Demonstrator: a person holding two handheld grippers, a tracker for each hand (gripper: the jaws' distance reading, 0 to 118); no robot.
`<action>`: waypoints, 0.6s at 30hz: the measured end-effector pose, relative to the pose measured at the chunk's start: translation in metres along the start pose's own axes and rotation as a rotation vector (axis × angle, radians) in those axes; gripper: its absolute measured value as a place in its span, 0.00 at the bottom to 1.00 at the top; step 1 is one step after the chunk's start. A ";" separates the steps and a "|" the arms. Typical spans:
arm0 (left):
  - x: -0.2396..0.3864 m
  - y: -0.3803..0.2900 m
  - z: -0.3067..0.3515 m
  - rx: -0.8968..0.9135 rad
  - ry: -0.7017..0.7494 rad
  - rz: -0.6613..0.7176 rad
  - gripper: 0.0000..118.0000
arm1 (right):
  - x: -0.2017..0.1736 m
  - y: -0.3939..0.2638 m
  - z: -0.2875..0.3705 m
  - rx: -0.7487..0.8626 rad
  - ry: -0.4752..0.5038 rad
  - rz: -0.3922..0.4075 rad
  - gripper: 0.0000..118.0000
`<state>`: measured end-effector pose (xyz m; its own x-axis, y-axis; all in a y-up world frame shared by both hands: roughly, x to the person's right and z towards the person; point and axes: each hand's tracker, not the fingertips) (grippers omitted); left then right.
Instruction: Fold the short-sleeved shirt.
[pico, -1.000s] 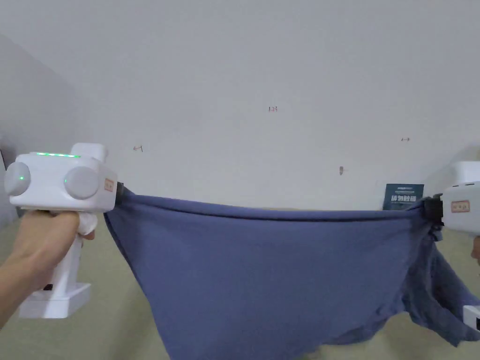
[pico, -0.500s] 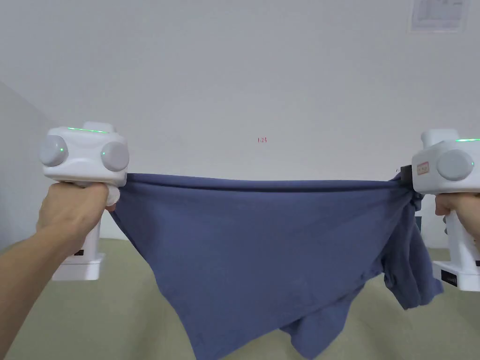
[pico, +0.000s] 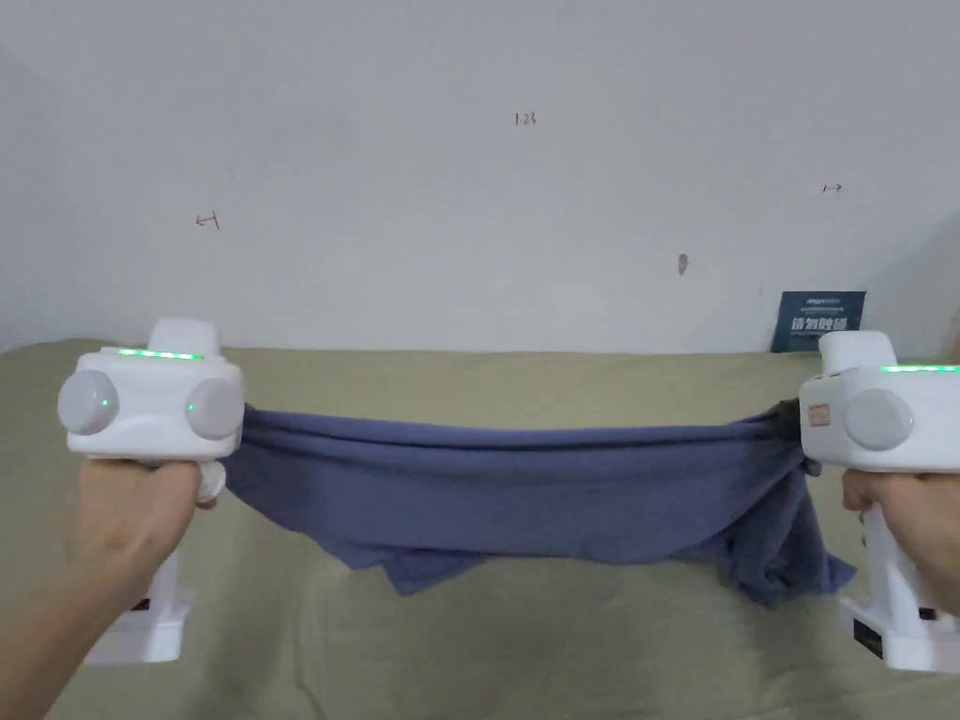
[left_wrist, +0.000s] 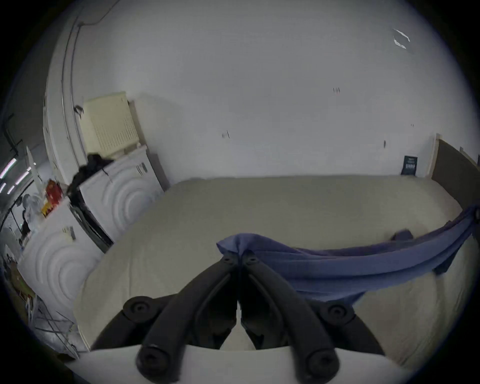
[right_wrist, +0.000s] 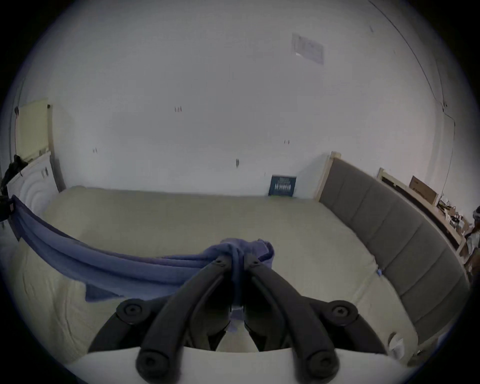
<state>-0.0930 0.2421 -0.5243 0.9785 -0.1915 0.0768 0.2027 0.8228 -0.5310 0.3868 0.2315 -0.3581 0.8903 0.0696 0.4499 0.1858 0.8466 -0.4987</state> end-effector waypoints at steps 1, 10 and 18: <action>-0.002 -0.011 0.002 -0.019 -0.016 0.004 0.00 | 0.000 -0.013 0.001 -0.020 0.001 0.000 0.06; -0.033 -0.114 0.041 -0.111 -0.096 0.002 0.00 | 0.027 -0.115 0.059 -0.098 0.035 0.002 0.06; -0.077 -0.199 0.128 -0.162 -0.193 -0.004 0.00 | 0.056 -0.201 0.157 -0.159 0.081 -0.077 0.06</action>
<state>-0.2033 0.1621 -0.3164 0.9702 -0.0760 0.2300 0.2125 0.7230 -0.6574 0.3338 0.1481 -0.1168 0.9003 -0.0407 0.4334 0.3126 0.7531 -0.5788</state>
